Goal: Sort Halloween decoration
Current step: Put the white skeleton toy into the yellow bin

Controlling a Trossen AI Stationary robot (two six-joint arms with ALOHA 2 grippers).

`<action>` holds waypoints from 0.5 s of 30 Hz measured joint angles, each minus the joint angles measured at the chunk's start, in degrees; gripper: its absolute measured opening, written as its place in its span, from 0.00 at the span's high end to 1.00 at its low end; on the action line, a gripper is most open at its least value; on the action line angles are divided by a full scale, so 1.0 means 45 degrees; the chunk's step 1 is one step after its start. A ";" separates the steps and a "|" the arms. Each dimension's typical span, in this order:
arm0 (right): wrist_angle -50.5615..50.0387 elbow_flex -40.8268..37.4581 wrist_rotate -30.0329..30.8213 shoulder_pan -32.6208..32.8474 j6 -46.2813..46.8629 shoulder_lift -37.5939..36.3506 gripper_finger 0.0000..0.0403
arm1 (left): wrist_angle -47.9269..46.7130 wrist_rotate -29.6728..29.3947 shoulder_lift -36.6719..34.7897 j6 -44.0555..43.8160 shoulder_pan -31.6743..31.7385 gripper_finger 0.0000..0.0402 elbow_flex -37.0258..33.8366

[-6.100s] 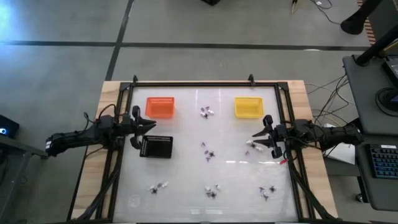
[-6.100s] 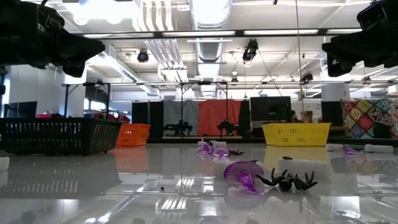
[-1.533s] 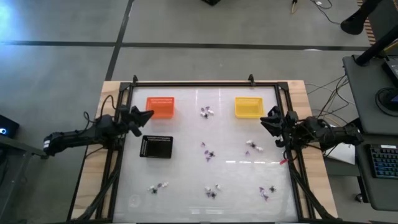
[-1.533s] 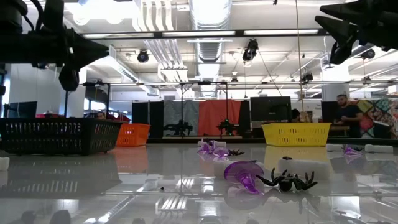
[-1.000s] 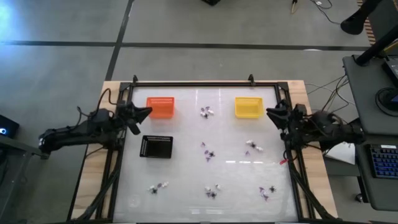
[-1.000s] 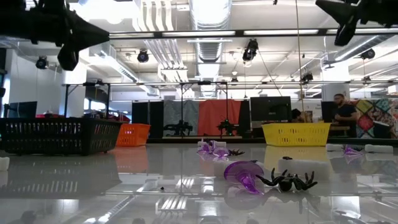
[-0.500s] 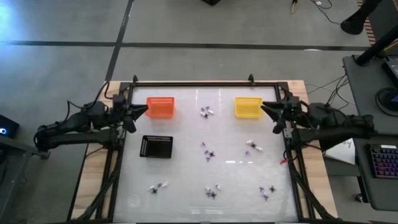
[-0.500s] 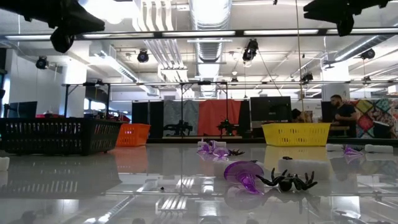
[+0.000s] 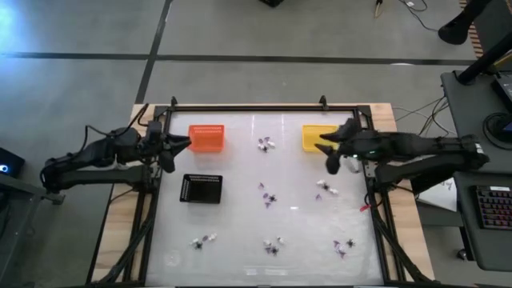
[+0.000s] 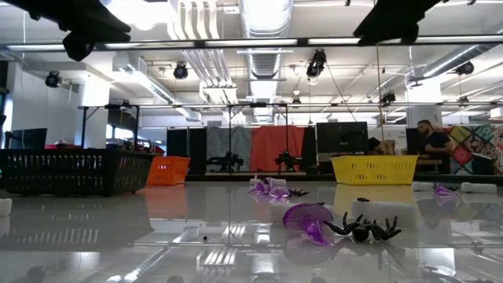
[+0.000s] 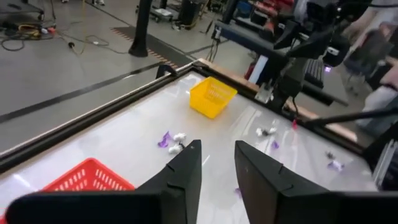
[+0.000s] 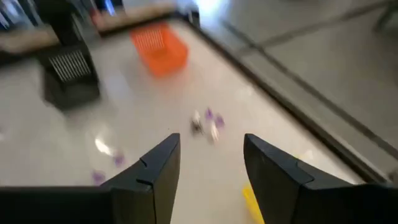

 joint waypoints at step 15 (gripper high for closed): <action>-0.6061 0.1418 -0.1123 0.0005 0.5176 0.2550 0.58 | -0.2438 0.0291 0.0382 0.0774 0.0000 0.79 0.1594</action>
